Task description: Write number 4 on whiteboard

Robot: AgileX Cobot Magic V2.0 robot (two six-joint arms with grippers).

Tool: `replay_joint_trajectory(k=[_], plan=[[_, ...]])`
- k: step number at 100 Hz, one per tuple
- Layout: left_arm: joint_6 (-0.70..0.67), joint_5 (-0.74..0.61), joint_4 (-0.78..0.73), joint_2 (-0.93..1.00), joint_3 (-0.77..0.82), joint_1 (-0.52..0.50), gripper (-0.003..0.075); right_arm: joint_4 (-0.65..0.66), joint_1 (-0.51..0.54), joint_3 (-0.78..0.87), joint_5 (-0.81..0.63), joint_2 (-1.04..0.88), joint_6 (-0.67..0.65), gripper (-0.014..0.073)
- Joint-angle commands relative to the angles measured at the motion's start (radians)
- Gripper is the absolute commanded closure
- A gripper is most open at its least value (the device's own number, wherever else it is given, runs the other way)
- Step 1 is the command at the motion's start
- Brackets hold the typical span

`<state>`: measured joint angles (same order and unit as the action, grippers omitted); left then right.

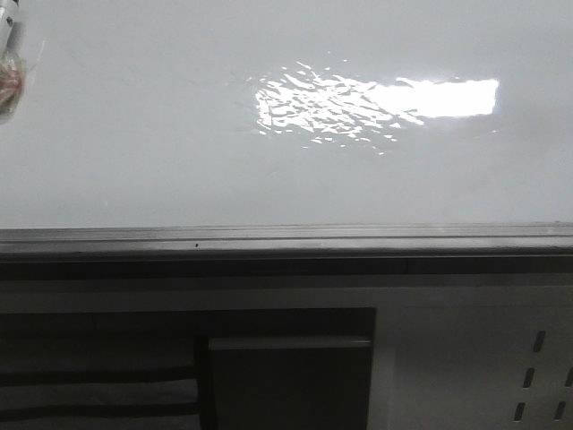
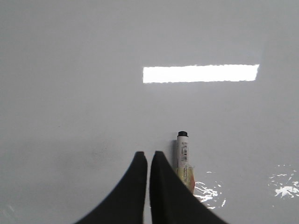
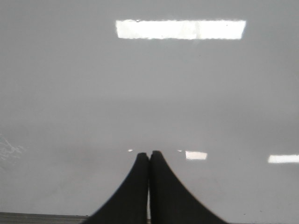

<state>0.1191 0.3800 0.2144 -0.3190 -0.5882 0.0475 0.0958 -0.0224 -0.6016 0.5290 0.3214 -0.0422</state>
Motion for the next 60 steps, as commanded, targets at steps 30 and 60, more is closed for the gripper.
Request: replay_joint_trajectory(k=[30, 60], plan=[[-0.006, -0.071, -0.025, -0.019, -0.034, -0.006, 0.0627, 0.006, 0.007, -0.034, -0.077, 0.017, 0.012, 0.0566], [-0.006, -0.071, -0.065, -0.020, -0.032, -0.006, 0.0139, 0.021, 0.007, -0.034, -0.092, 0.017, 0.012, 0.0134]])
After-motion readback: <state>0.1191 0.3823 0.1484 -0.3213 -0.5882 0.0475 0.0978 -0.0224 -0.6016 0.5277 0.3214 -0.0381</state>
